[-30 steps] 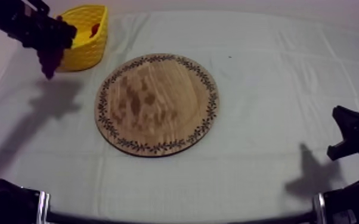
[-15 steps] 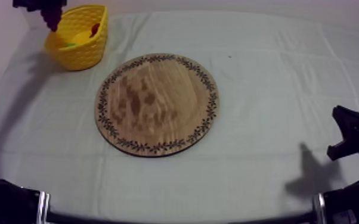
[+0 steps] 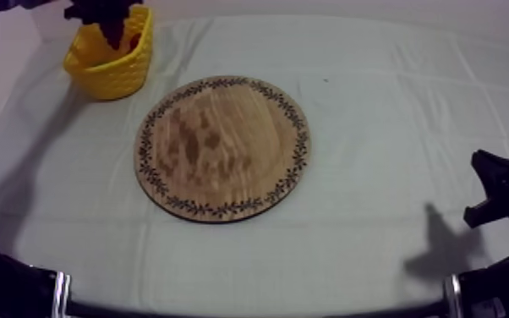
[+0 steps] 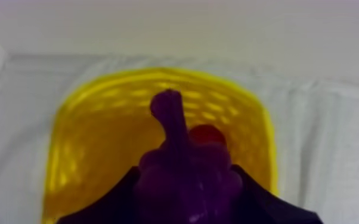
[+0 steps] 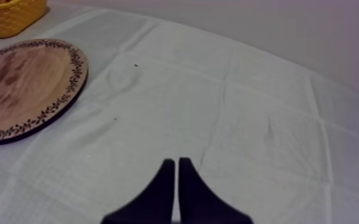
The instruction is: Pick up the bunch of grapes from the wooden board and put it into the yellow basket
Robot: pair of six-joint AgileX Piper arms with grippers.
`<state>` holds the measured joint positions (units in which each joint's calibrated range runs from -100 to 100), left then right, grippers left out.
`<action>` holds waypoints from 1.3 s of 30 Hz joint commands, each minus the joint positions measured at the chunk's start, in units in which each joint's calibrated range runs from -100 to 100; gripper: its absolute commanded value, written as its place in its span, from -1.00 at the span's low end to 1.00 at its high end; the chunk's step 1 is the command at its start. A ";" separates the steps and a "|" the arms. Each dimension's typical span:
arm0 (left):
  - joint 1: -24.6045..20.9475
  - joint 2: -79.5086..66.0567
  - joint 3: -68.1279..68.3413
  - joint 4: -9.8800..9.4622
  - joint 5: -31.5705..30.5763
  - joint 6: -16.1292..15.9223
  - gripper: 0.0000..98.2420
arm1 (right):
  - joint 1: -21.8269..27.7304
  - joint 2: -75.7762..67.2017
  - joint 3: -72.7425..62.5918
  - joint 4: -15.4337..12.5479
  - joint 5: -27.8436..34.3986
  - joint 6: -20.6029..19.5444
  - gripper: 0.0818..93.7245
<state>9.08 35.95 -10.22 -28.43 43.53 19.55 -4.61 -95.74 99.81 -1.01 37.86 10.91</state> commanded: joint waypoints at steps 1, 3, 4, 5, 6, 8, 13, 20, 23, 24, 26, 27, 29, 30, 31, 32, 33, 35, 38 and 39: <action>-0.22 3.58 -1.03 -0.44 -0.55 0.34 -0.29 | 0.02 -0.01 -0.03 0.01 -0.04 0.00 -0.99; -0.52 4.90 -1.88 -0.72 -1.13 0.48 -0.29 | 0.02 -0.01 -0.03 0.01 -0.04 0.00 -0.99; -0.64 5.38 -2.20 -0.81 -1.31 0.47 -0.29 | 0.02 -0.01 -0.03 0.01 -0.04 0.00 -0.99; -0.75 5.74 -2.46 -0.86 -1.43 0.42 -0.28 | 0.02 -0.01 -0.03 0.01 -0.04 0.00 -0.99; -0.87 6.01 -2.64 -0.90 -1.52 0.34 -0.28 | 0.02 -0.01 -0.03 0.01 -0.04 0.00 -0.99; -1.04 6.34 -2.86 -0.95 -1.62 0.23 -0.24 | 0.02 -0.01 -0.03 0.01 -0.04 0.00 -0.99; -1.34 6.21 -3.16 -0.85 -1.38 0.56 0.18 | 0.02 -0.01 -0.03 0.01 -0.04 0.00 -0.99; -1.50 4.57 -2.04 -0.49 0.40 1.24 0.84 | 0.02 -0.01 -0.03 0.01 -0.04 0.00 -0.99; -1.61 2.98 -1.17 -0.26 0.55 1.53 0.87 | 0.02 -0.01 -0.03 0.01 -0.04 0.00 -0.99; -1.67 2.25 -0.90 -0.10 0.57 1.54 0.86 | 0.02 -0.01 -0.03 0.01 -0.04 0.00 -0.99; -1.80 0.37 -0.29 0.10 0.58 1.77 0.80 | 0.02 -0.01 -0.03 0.01 -0.04 0.00 -0.99; -1.93 -0.79 0.02 0.30 0.57 1.80 0.75 | 0.02 -0.01 -0.03 0.01 -0.04 0.00 -0.99; -2.28 -3.61 0.90 0.87 0.46 1.64 0.64 | 0.02 -0.01 -0.03 0.01 -0.04 0.00 -0.99; -2.51 -5.26 1.59 1.15 0.24 1.58 0.58 | 0.02 -0.01 -0.03 0.01 -0.04 0.00 -0.99; -2.80 -7.11 2.43 1.41 -0.10 1.46 0.51 | 0.02 -0.01 -0.03 0.01 -0.04 0.00 -0.99; -3.08 -9.08 3.40 1.60 -0.54 1.39 0.43 | 0.02 -0.01 -0.03 0.01 -0.04 0.00 -0.99; -3.37 -11.18 4.47 1.80 -0.97 1.29 0.34 | 0.02 -0.01 -0.03 0.01 -0.04 0.00 -0.99; -3.91 -15.80 6.75 2.07 -1.60 1.11 0.13 | 0.02 -0.01 -0.03 0.01 -0.04 0.00 -0.99; -4.60 -23.46 10.42 2.24 -1.78 0.67 -0.18 | 0.02 -0.01 -0.03 0.01 -0.04 0.00 -0.99; -4.83 -26.16 11.80 2.26 -1.76 0.52 -0.28 | 0.02 -0.01 -0.03 0.01 -0.04 0.00 -0.99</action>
<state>4.42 17.34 -0.77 -26.15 41.79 20.19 -4.61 -95.74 99.81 -1.01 37.86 10.91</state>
